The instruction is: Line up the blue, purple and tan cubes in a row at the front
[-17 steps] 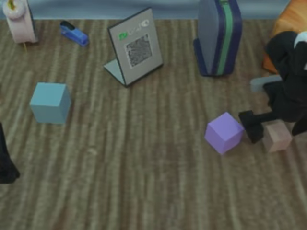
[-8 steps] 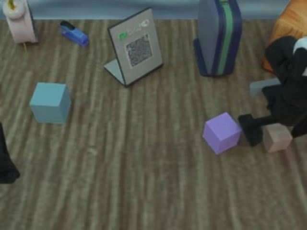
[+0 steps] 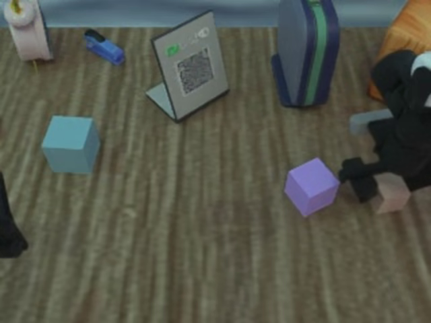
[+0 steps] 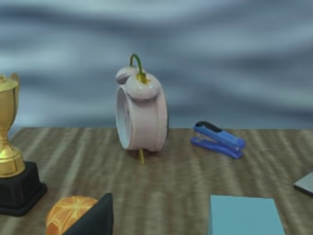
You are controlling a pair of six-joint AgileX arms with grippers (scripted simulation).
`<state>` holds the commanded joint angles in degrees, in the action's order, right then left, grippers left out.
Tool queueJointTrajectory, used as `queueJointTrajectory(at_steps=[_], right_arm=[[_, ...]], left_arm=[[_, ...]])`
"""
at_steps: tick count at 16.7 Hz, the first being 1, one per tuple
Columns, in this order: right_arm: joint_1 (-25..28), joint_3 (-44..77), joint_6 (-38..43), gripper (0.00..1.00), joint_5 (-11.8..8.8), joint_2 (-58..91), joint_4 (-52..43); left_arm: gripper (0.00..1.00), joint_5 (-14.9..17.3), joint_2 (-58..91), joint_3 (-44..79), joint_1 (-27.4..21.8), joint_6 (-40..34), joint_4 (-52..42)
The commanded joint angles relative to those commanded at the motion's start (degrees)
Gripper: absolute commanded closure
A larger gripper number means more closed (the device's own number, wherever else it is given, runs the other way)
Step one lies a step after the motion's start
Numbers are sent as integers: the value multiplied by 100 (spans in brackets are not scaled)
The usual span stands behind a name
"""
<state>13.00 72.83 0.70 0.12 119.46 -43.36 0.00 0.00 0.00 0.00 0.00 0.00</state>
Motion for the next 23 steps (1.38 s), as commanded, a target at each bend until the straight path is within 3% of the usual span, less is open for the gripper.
queueJointTrajectory(at_steps=[3,4,14,23], right_arm=[[0,0,0,98,0,0,0],[0,0,0,100,0,0,0],[-2,152,-3,100,0,-240,-184],[37,938,-14,100,-3,-795,-1532]], left_arm=[[0,0,0,0,0,0,0],[0,0,0,0,0,0,0],[0,0,0,0,0,0,0],[0,0,0,0,0,0,0]])
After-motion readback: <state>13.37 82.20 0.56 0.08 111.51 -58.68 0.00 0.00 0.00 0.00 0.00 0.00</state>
